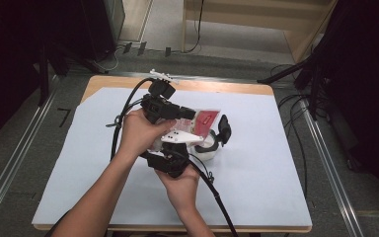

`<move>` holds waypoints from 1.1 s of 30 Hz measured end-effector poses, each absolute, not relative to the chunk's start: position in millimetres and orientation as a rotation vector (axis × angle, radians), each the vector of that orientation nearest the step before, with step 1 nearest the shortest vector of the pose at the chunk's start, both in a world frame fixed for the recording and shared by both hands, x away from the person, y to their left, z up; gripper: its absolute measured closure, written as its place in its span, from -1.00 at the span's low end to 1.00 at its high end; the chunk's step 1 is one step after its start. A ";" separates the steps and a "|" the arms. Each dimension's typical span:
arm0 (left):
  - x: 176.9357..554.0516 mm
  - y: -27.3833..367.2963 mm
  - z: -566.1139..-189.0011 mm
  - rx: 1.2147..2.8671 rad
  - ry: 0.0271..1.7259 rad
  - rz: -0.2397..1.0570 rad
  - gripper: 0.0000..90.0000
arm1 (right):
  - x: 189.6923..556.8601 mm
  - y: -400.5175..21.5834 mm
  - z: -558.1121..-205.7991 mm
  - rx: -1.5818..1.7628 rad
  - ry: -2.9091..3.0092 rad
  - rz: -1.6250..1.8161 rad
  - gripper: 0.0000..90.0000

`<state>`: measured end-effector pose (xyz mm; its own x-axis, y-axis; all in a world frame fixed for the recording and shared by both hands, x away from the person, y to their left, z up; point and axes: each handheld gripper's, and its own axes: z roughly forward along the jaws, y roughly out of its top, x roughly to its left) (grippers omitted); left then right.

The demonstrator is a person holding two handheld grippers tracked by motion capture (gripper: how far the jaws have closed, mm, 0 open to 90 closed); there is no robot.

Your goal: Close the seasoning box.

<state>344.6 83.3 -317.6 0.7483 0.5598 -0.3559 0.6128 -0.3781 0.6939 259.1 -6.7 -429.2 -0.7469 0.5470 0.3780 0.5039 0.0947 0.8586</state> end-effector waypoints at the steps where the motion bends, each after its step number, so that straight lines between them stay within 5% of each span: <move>1: 345.0 83.5 -317.7 2.068 0.887 -0.085 0.89 | 258.9 -6.7 -429.3 1.102 2.296 1.772 0.41; 23: 340.0 93.9 -320.7 2.095 0.880 -0.133 0.88 | 253.1 -4.4 -436.7 1.052 2.328 1.733 0.39; 33: 335.0 98.7 -322.9 2.110 0.880 -0.160 0.85 | 247.5 -1.7 -444.1 0.988 2.339 1.738 0.23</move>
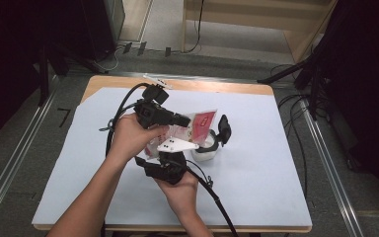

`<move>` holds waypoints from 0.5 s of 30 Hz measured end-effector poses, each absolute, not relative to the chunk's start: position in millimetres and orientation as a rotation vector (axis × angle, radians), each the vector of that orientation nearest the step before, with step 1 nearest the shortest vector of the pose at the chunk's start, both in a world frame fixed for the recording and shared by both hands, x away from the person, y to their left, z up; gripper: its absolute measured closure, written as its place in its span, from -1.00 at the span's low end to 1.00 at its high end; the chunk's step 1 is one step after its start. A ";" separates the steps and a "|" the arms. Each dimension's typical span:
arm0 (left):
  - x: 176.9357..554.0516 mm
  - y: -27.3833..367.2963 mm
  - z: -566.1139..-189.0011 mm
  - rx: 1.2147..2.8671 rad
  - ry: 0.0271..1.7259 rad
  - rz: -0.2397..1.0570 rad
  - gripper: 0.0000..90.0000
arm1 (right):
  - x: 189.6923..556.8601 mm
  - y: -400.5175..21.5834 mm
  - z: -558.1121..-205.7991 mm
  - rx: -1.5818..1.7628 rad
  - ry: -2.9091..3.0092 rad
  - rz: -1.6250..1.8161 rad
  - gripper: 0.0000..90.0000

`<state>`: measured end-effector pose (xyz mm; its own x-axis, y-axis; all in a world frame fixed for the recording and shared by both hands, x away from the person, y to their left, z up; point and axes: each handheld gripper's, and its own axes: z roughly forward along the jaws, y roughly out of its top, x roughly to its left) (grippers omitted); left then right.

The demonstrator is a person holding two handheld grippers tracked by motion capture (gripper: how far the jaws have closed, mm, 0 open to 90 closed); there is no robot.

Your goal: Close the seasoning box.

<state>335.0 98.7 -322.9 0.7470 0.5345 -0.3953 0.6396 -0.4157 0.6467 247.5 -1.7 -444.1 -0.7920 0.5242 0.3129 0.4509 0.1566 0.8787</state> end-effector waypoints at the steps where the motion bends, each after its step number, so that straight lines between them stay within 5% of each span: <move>1: 334.5 99.1 -323.3 2.113 0.880 -0.166 0.85 | 247.0 -1.5 -445.1 0.982 2.341 1.736 0.23; 15: 331.0 102.8 -325.0 2.174 0.902 -0.187 0.84 | 243.2 -1.0 -455.2 0.975 2.381 1.708 0.25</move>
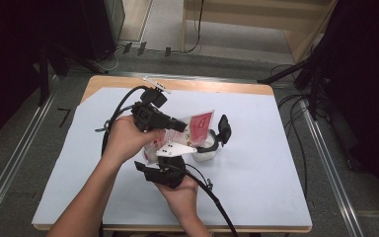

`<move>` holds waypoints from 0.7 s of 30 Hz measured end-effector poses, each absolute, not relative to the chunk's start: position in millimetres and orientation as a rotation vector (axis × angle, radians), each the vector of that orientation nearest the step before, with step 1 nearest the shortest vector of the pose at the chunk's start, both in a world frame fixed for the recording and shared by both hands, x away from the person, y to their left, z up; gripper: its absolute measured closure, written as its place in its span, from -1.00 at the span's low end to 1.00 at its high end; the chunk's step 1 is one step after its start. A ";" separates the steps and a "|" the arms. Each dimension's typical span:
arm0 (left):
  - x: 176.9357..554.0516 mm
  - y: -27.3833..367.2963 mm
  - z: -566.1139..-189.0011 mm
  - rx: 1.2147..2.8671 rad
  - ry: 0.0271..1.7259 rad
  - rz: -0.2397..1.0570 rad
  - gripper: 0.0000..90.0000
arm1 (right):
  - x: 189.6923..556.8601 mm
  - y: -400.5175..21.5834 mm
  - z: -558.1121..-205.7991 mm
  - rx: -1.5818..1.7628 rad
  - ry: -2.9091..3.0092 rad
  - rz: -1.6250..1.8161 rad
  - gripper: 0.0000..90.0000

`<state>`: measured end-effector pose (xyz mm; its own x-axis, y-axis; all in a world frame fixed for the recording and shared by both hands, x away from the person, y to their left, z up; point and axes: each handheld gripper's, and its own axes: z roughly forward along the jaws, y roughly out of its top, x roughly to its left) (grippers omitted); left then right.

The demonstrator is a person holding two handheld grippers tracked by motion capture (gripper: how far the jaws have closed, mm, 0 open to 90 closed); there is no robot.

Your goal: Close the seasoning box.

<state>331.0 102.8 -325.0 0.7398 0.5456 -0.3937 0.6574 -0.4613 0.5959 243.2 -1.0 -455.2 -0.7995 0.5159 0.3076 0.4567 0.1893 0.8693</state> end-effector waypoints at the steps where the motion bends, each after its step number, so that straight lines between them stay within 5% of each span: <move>1: 330.8 103.1 -325.3 2.173 0.901 -0.189 0.84 | 243.1 -1.0 -456.1 0.972 2.383 1.710 0.25; 21: 335.0 102.2 -340.0 2.215 0.924 -0.244 0.81 | 237.4 -2.7 -474.7 0.893 2.455 1.667 0.29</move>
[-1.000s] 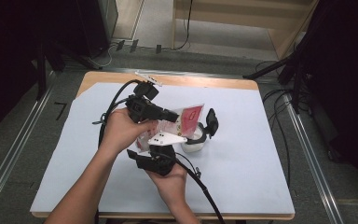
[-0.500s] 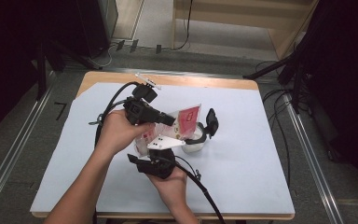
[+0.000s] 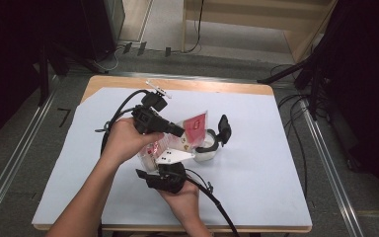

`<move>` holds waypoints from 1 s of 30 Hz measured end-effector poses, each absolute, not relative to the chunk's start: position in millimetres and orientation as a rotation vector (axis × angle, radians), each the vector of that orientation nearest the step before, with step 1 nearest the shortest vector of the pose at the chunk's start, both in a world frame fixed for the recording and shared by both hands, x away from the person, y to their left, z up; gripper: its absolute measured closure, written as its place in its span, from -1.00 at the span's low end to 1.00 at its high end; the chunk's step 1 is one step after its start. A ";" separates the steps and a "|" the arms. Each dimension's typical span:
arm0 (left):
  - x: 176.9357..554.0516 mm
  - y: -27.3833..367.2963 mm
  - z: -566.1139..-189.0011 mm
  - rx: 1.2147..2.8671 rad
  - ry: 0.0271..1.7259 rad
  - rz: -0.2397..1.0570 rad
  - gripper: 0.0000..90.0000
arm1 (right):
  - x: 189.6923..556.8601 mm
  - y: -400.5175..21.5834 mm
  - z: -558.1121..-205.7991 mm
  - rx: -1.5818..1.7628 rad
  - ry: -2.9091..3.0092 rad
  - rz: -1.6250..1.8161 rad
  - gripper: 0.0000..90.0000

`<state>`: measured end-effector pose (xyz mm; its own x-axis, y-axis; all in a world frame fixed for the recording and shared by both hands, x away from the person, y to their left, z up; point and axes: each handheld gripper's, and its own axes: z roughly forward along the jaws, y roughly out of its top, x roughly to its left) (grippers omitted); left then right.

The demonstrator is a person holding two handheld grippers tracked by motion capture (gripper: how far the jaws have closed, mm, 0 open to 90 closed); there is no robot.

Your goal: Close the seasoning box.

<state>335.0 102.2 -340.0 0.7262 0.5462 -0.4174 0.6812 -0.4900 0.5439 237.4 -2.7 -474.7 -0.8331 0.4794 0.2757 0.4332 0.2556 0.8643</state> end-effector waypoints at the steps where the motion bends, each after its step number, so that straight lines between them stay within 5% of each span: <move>1: 335.5 101.7 -340.7 2.219 0.920 -0.245 0.81 | 237.1 -2.8 -475.7 0.885 2.458 1.661 0.30; 30: 335.8 101.9 -349.0 2.245 0.939 -0.262 0.93 | 234.0 -5.0 -495.2 0.903 2.516 1.612 0.28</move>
<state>335.8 101.9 -349.0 0.7194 0.5538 -0.4192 0.6909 -0.5084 0.5140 234.0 -5.0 -495.2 -0.8326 0.4764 0.2826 0.4559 0.2996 0.8381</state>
